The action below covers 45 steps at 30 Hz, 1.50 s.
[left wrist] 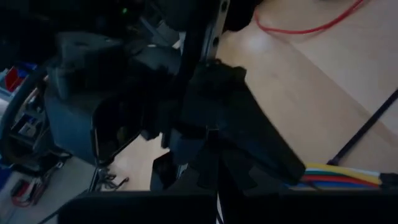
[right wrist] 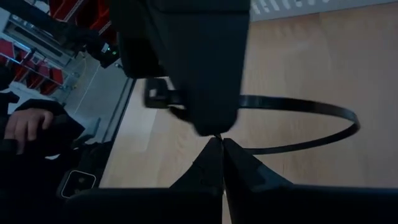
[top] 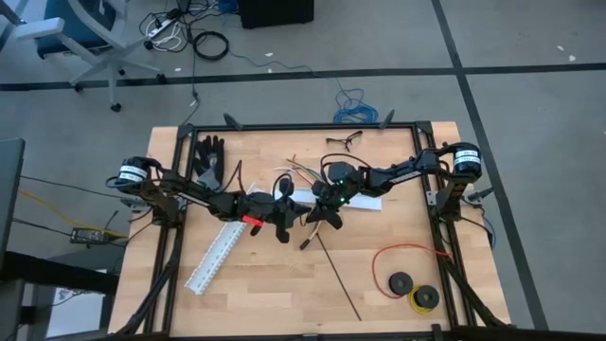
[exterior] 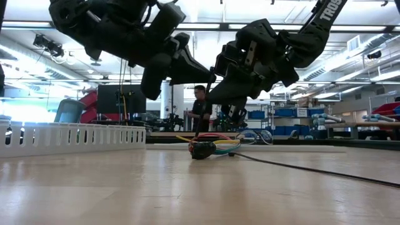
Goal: Ziptie cables
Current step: Wrap the cables together using a black zip tie, then wrap the cables together using a zip tie
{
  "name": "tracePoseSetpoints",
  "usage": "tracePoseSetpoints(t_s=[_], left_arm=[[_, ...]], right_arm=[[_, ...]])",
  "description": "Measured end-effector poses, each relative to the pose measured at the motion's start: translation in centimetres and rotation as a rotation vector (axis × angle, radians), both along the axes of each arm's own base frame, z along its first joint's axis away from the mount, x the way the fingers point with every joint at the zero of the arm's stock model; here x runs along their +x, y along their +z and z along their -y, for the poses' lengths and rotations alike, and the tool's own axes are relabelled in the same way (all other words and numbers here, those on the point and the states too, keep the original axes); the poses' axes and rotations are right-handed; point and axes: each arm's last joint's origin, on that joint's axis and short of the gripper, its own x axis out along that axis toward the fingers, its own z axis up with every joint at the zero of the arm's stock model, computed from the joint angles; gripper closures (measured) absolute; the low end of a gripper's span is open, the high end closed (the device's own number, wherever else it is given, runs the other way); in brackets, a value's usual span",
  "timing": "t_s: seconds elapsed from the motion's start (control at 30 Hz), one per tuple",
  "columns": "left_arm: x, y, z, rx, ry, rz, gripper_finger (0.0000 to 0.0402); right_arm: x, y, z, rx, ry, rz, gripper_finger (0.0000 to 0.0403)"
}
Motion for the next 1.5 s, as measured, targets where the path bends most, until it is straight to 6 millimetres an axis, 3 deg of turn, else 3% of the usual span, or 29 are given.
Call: tracePoseSetpoints(t_s=[0.53,0.9,1.5], left_arm=[[-0.2,-0.3,-0.1,0.051,0.123,-0.036,0.0401],[0.4,0.7,0.0,0.082,0.103,-0.005,0.0401],[0.7,0.7,0.3,0.082,0.063,-0.103,0.0401]], right_arm=[[0.0,0.2,-0.1,0.045,0.029,0.008,0.0403],[0.1,0.2,-0.2,0.036,0.018,0.005,0.0403],[0.0,0.2,0.2,0.035,0.004,0.006,0.0403]])
